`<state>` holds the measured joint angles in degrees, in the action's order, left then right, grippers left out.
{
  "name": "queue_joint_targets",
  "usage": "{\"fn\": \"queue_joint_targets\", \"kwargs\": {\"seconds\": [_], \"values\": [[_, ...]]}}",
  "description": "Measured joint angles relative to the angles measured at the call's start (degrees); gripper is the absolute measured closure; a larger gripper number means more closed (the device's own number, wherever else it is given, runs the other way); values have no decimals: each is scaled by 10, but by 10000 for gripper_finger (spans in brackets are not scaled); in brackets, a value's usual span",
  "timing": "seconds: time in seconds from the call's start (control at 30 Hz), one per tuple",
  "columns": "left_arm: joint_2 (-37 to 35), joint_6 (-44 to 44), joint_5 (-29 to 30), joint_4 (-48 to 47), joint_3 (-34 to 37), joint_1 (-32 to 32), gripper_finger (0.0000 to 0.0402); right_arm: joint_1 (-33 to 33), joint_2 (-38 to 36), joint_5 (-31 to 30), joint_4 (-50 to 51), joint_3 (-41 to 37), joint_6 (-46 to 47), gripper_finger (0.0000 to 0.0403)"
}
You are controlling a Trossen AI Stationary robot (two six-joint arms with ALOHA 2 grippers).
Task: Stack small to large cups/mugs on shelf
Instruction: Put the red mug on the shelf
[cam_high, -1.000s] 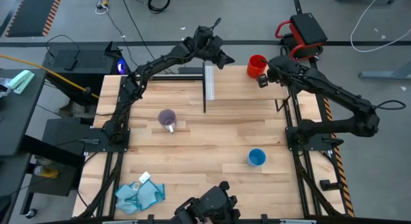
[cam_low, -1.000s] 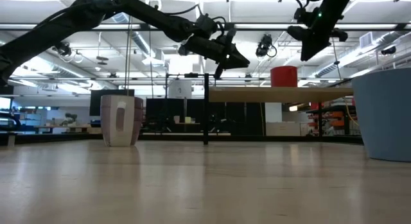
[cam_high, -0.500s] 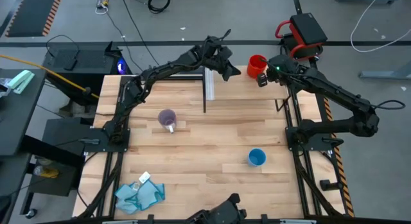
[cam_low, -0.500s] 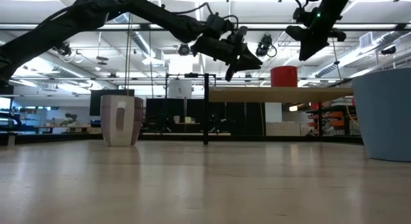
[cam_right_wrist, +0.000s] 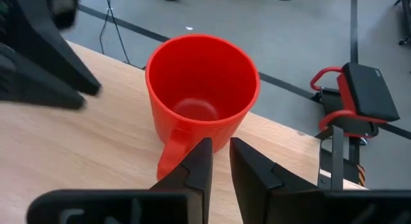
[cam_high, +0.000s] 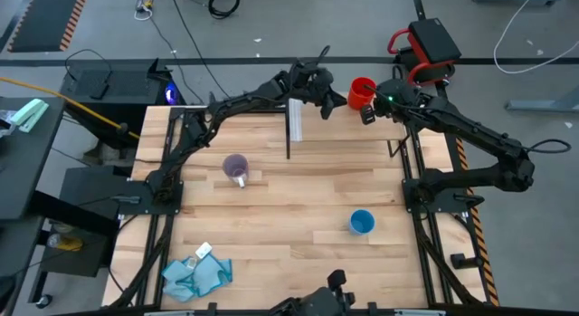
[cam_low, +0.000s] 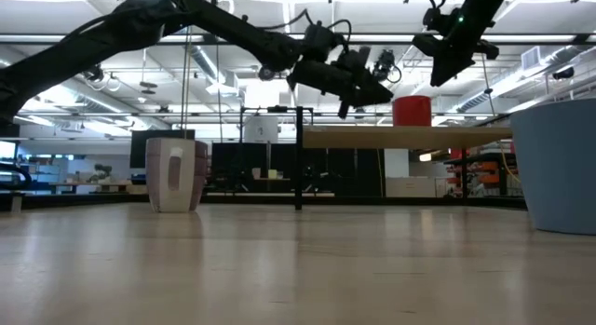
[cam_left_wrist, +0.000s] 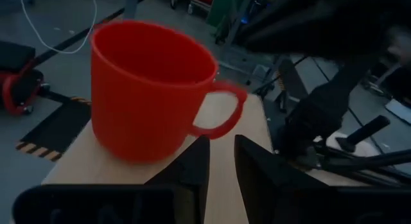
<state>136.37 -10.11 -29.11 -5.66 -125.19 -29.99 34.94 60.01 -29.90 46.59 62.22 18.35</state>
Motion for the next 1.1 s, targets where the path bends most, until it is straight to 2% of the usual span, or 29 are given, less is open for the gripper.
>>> {"fn": "queue_joint_targets", "kwargs": {"seconds": [0.13, 0.53, 0.93, 1.1], "values": [[8, 2, 6, 27, 1, 0, 319, 2, 0, -1, -1, 0, -4, 341], [33, 5, 99, 78, 0, -1, 317, 2, 0, -16, -1, 0, -5, 341], [39, -11, 168, 122, 0, -1, 317, 2, 1, -16, 0, 0, -3, 341], [39, -21, 169, 123, 0, -2, 323, 2, 1, -16, 0, 0, -3, 341]]}}
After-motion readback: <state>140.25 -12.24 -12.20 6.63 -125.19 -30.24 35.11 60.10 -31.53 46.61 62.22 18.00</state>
